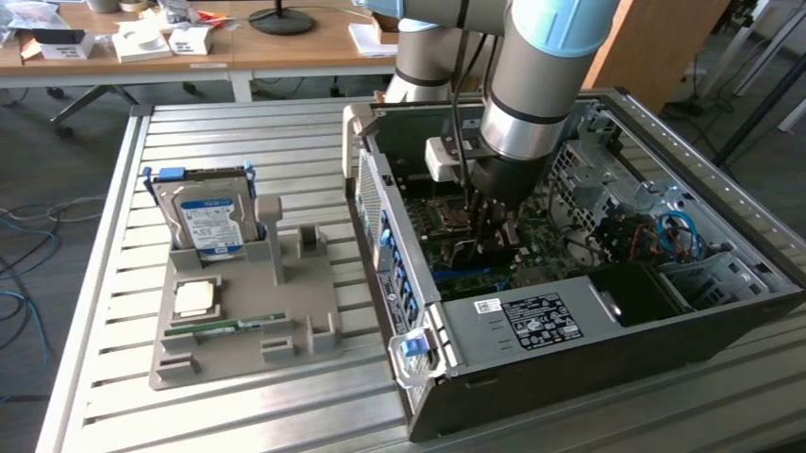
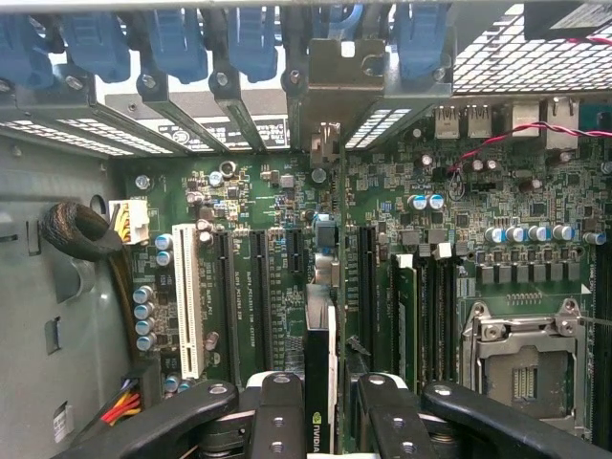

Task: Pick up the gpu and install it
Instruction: 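Insert the gpu into the slot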

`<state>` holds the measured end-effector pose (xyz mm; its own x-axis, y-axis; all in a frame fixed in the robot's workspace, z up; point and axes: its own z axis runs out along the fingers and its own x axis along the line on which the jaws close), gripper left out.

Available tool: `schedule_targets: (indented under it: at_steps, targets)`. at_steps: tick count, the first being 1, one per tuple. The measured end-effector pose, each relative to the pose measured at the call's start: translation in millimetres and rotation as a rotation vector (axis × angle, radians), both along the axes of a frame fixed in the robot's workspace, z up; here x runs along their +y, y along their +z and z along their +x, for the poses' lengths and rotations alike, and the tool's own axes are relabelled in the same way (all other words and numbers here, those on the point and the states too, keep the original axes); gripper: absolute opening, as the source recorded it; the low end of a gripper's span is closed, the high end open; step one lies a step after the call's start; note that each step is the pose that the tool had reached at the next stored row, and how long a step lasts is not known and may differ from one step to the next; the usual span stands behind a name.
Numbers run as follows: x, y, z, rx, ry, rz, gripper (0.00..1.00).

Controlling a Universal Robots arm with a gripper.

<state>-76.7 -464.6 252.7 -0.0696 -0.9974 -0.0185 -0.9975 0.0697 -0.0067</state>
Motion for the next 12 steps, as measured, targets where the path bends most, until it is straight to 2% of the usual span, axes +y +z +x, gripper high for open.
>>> schedule_targets:
  at_steps: [8, 12]
  targets:
    - [0.0, 0.0, 0.0, -0.0001, 0.001, 0.0000, 0.26]
    - [0.0, 0.0, 0.1, 0.0000, 0.028, 0.0000, 0.26]
